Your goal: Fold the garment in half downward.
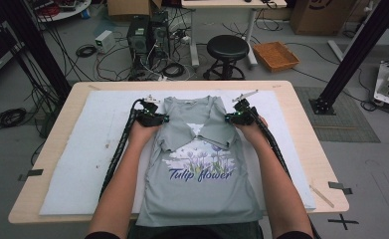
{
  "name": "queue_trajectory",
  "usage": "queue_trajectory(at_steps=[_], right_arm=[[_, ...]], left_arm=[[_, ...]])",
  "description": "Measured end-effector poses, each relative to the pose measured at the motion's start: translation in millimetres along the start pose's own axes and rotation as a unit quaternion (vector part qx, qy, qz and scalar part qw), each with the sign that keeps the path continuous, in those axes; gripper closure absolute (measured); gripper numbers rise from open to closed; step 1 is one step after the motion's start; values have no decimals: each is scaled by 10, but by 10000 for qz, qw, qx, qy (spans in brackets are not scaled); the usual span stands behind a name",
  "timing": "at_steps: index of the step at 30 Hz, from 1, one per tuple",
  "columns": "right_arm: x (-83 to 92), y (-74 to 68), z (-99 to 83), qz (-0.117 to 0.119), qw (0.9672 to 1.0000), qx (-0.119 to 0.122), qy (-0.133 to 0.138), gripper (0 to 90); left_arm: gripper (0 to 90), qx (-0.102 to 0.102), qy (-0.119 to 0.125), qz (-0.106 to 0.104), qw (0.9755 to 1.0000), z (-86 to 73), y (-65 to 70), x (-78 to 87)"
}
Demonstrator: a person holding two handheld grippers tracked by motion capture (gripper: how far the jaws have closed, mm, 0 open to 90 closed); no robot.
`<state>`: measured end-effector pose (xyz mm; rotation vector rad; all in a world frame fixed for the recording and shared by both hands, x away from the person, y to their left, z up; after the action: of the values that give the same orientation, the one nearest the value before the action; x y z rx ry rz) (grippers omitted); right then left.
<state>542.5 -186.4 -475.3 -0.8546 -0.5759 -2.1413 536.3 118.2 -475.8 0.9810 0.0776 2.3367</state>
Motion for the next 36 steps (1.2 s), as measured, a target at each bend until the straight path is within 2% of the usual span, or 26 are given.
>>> queue_trajectory(at_steps=[2,4,6,8,11,13,14,16,18,21,23,25,30,33,36], right_arm=[[19,21,49,-59,10000,15,-26,849],[42,49,102,-107,9999,39,18,849],[72,86,165,-180,9997,67,117,849],[79,132,216,-226,9997,72,93,849],[113,214,322,-330,9993,40,144,849],[149,278,407,-370,9992,33,158,848],[170,319,446,-429,9989,72,189,849],[200,360,471,-388,9989,-1,255,849],[206,373,445,-274,9992,-109,272,849],[208,366,400,-133,9994,-133,276,847],[226,338,362,-21,9989,-137,458,847],[253,315,335,22,9986,-128,520,848],[379,257,306,118,9971,-95,743,848],[471,211,305,169,9962,-32,857,848],[575,133,285,249,9946,14,1008,848]], left_arm=[[837,-47,125,-1,9999,71,8,5],[837,28,98,-44,9999,138,-9,13],[837,14,155,-19,9999,217,-15,27],[837,-23,203,7,9998,326,0,44],[837,-165,252,47,9995,533,77,115],[837,-188,272,24,9995,569,98,129],[837,-230,438,-39,9988,619,143,154],[837,-190,375,-106,9991,597,157,143],[836,-149,197,-167,9996,544,156,117],[836,-95,228,-225,9994,481,155,98],[836,-54,153,-264,9995,432,149,104],[836,-24,224,-301,9993,399,158,134],[835,-101,308,-452,9985,361,216,273],[835,-105,336,-626,9974,301,306,363],[835,-242,437,-761,9958,239,409,464]])
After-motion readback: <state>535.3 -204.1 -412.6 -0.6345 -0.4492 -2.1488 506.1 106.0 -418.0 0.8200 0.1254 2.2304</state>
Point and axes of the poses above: each handheld gripper's, and its own axes: x roughly backward along the jaws, z roughly out of its top, y roughly to its right, the point moved 6 cm from there along -x, roughly forward along the jaws, and after that the axes turned 14 degrees about x, right-handed, at the moved point
